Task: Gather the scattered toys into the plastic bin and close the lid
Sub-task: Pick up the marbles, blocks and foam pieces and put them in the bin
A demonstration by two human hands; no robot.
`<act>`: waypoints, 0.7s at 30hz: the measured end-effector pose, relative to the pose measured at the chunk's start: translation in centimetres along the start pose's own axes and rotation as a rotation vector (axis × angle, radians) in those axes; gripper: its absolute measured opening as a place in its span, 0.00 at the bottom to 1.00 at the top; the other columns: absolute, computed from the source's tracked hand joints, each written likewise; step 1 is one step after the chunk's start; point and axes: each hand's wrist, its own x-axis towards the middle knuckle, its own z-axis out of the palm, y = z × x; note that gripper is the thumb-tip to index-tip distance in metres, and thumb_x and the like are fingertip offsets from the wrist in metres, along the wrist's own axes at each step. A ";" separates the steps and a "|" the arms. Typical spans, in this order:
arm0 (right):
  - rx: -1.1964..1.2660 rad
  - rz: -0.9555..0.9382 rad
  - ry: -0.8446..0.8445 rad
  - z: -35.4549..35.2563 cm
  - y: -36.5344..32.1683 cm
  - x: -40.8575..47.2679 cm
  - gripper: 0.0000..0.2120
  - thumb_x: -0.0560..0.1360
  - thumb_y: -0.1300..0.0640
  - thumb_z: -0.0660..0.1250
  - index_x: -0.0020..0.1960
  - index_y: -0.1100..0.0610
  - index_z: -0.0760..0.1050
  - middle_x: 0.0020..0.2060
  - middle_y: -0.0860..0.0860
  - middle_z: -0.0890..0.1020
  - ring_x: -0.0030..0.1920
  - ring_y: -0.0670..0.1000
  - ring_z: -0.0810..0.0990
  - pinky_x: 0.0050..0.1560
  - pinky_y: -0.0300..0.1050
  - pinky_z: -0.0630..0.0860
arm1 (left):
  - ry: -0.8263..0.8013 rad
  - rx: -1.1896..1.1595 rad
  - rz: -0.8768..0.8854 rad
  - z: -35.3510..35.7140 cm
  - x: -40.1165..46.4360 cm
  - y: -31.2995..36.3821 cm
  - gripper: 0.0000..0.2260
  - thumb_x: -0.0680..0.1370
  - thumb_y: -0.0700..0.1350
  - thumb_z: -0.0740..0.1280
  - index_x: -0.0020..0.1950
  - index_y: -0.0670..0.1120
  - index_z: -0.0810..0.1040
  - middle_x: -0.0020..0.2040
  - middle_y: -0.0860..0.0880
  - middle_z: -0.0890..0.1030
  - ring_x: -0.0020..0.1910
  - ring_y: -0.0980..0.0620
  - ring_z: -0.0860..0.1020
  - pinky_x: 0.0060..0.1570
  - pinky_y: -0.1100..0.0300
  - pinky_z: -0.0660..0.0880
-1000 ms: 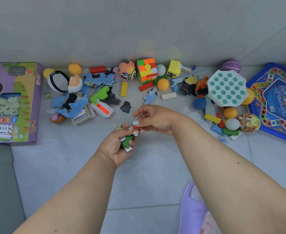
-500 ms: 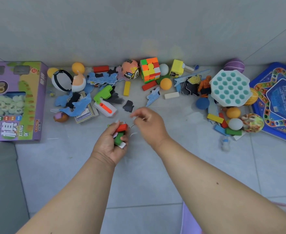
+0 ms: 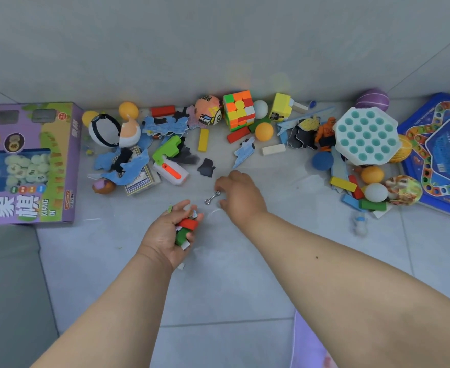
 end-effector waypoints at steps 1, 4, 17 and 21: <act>-0.007 -0.015 0.005 0.1 -0.2 0.2 0.09 0.72 0.62 0.67 0.53 0.57 0.76 0.53 0.55 0.72 0.56 0.56 0.69 0.48 0.48 0.72 | 0.025 0.042 0.008 0.1 0.1 -0.1 0.06 0.79 0.38 0.63 0.50 0.48 0.76 0.43 0.49 0.81 0.32 0.54 0.83 0.19 0.71 0.63; -0.044 -0.022 -0.032 0.0 -0.3 0.5 0.06 0.73 0.64 0.65 0.50 0.61 0.76 0.53 0.57 0.73 0.55 0.57 0.71 0.49 0.51 0.73 | 0.109 0.143 0.017 0.3 0.4 -0.2 0.01 0.78 0.43 0.67 0.47 0.49 0.77 0.42 0.49 0.81 0.31 0.55 0.82 0.19 0.70 0.65; 0.543 0.106 0.032 -2.4 0.4 -0.1 0.08 0.73 0.67 0.65 0.49 0.59 0.80 0.43 0.53 0.81 0.41 0.47 0.76 0.43 0.36 0.70 | 0.002 0.249 0.052 2.5 0.8 -0.2 0.07 0.79 0.45 0.65 0.42 0.45 0.75 0.36 0.48 0.82 0.33 0.53 0.81 0.21 0.67 0.65; 0.018 0.204 0.501 -5.7 4.3 2.4 0.18 0.70 0.65 0.65 0.60 0.58 0.75 0.57 0.56 0.76 0.59 0.57 0.71 0.55 0.45 0.66 | -0.043 0.172 0.022 2.3 0.7 -0.3 0.12 0.82 0.47 0.60 0.40 0.45 0.73 0.41 0.47 0.82 0.32 0.53 0.82 0.20 0.68 0.64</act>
